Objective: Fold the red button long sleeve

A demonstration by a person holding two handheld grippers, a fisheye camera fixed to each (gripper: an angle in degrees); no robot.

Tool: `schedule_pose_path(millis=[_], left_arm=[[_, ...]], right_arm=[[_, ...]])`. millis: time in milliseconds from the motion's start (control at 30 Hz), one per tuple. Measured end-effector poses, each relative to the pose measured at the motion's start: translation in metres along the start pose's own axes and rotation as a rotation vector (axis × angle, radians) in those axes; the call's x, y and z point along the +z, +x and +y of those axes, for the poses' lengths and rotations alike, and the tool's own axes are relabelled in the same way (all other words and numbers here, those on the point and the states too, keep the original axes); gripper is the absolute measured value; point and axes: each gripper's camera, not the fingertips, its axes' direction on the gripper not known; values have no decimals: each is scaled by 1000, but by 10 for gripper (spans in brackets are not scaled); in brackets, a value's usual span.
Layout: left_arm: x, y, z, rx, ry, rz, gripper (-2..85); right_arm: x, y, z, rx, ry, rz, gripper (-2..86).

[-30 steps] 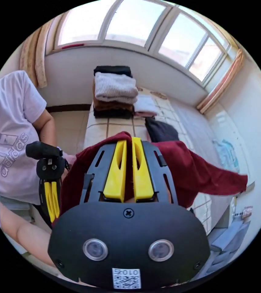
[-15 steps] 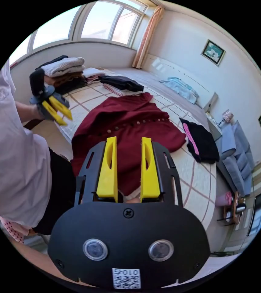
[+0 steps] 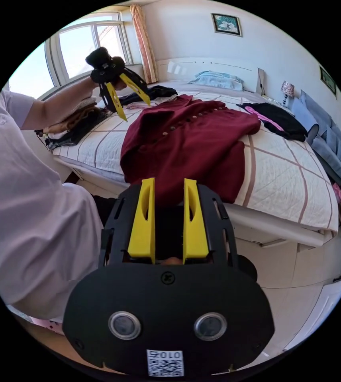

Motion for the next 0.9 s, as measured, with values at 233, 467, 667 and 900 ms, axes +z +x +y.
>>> schedule_pose_path(millis=[233,467,667,900], left_arm=[[66,-19,-54,180,-235,295,67],[27,-19,-31,89,-301,295,7],[-99,-60,64,-462,94,-77,-1],[-156,-49,94,-747,288,-229,-2]], right_arm=[[-5,27,4,36,-8,-53,111],[-12,21,20,33,-21,21,127],[1,-18,12,-13,15,145,178],[7,-49,-35,204,66,233,187]])
